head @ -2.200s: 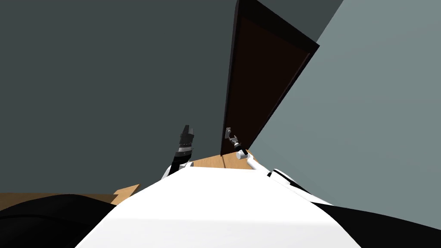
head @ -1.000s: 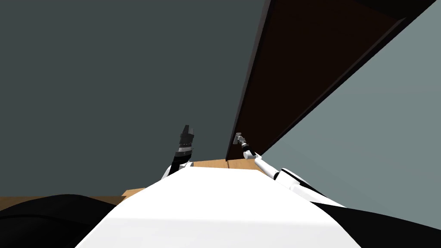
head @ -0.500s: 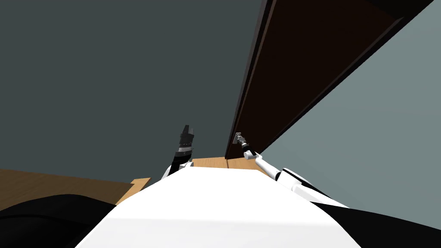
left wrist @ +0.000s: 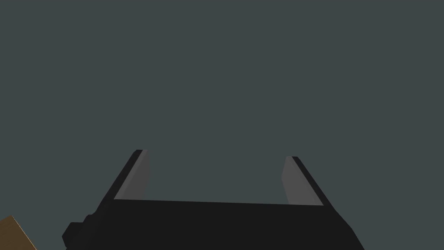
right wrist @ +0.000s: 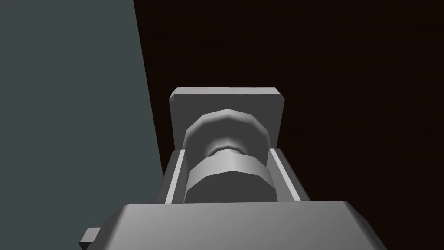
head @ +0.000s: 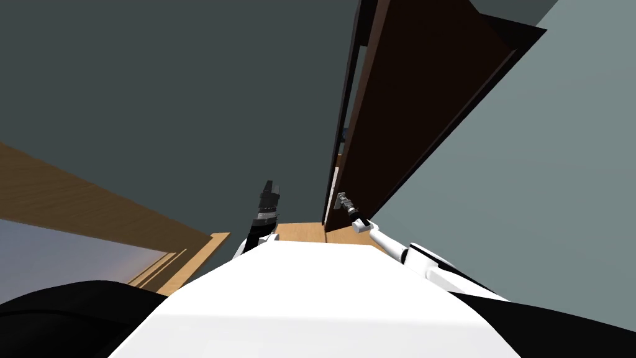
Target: Pull the door open
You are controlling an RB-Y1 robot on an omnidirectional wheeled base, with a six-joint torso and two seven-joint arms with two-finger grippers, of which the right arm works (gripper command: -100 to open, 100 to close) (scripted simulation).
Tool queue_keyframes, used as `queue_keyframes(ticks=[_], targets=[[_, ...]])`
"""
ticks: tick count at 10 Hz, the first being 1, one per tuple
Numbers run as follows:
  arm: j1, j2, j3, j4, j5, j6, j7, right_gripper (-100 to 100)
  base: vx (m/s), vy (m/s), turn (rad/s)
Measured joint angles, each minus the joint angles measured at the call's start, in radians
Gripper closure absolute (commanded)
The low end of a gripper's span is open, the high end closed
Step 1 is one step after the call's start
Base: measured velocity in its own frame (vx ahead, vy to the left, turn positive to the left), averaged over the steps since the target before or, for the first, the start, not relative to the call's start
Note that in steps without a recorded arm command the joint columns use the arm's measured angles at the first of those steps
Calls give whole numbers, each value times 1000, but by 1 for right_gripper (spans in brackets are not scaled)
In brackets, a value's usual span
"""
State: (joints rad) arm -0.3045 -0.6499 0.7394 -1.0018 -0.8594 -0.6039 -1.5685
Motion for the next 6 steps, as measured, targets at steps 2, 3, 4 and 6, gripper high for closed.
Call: queue_keyframes(ticks=[2,3,4,6], targets=[[5,-10,21,-17,3,-2,-11,100,-96,-61,70],[3,-21,29,-16,5,-9,-20,100,-185,-85,119],[0,-32,36,-16,7,-18,-31,100,-193,-130,126],[0,-53,62,-20,14,-41,-58,100,-193,-176,146]])
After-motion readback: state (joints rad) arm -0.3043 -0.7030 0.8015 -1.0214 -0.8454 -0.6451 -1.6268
